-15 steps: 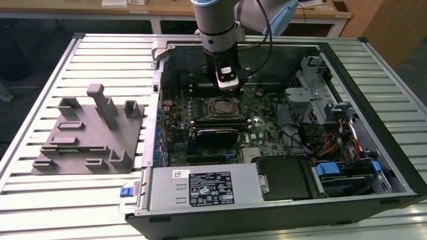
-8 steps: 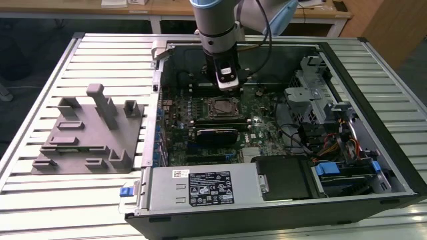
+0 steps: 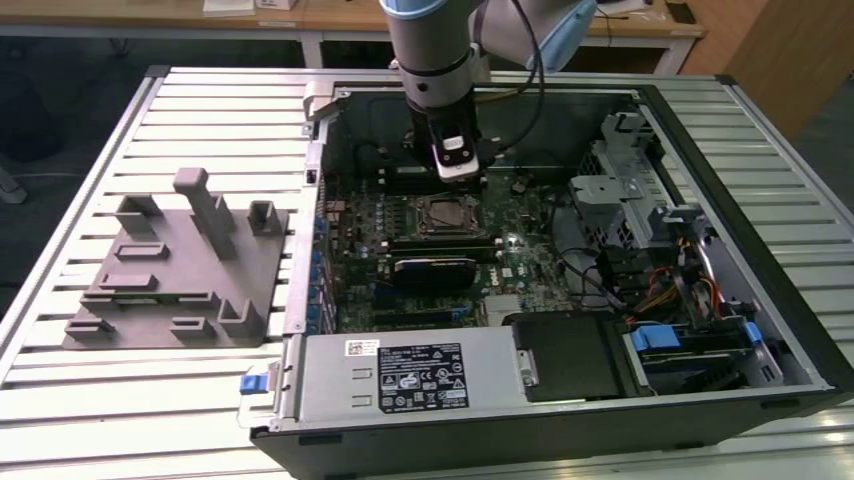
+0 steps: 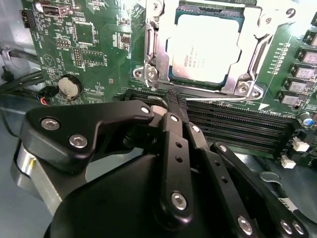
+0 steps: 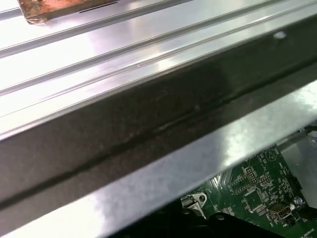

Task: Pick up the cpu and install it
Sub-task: 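Install the first cpu locking lever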

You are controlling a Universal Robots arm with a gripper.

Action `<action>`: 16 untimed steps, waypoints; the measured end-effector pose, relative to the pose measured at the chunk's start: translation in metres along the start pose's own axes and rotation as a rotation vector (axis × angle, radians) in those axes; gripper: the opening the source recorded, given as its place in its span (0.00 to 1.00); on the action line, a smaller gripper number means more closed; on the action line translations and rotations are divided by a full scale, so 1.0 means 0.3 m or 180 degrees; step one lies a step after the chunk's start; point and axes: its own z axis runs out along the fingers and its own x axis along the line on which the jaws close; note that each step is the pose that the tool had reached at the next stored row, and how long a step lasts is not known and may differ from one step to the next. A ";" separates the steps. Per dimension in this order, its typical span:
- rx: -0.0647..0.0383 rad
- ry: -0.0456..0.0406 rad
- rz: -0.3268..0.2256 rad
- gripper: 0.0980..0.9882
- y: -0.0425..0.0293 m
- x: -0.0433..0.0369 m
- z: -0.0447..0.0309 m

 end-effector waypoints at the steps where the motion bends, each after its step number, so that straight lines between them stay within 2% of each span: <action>1: -0.0004 0.0005 -0.0025 0.01 0.000 0.000 0.001; 6: -0.0027 0.0035 -0.0180 0.01 -0.001 0.001 0.004; 16: -0.0023 0.0034 -0.0185 0.01 -0.003 0.007 0.008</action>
